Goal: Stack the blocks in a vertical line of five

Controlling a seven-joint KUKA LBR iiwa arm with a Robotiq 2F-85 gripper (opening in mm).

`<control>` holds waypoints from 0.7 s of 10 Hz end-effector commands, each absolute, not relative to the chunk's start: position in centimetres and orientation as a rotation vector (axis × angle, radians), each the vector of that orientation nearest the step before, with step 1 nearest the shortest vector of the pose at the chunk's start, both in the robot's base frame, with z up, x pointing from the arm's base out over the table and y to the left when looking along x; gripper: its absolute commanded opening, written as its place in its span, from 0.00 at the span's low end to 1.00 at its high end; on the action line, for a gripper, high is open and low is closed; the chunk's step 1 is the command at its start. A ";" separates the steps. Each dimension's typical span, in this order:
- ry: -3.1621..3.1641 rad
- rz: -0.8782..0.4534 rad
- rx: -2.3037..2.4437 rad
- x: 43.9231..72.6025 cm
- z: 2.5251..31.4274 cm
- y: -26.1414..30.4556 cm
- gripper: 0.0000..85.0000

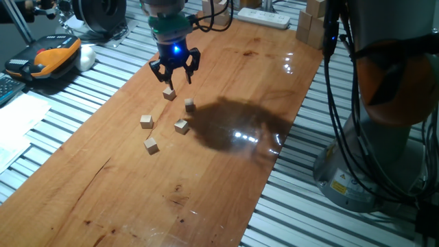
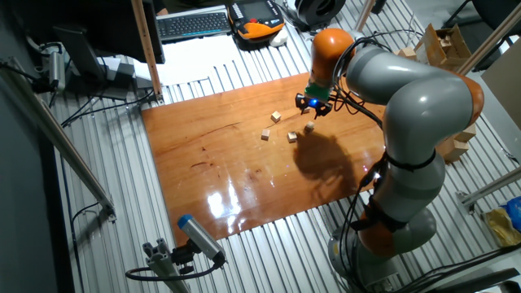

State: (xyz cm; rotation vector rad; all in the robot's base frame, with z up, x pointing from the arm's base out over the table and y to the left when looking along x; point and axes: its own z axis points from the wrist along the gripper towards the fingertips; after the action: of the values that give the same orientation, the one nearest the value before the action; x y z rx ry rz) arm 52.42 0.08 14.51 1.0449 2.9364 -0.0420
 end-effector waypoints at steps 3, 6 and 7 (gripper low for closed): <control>2.935 -0.026 1.039 52.8 13.6 -0.7 0.60; 2.940 -0.013 1.043 52.9 13.6 -0.8 0.60; 2.938 -0.021 1.043 52.9 13.6 -0.9 0.60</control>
State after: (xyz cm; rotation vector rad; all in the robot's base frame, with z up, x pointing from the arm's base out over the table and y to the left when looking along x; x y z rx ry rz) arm 52.89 -0.89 13.61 1.0430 2.9382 -0.0224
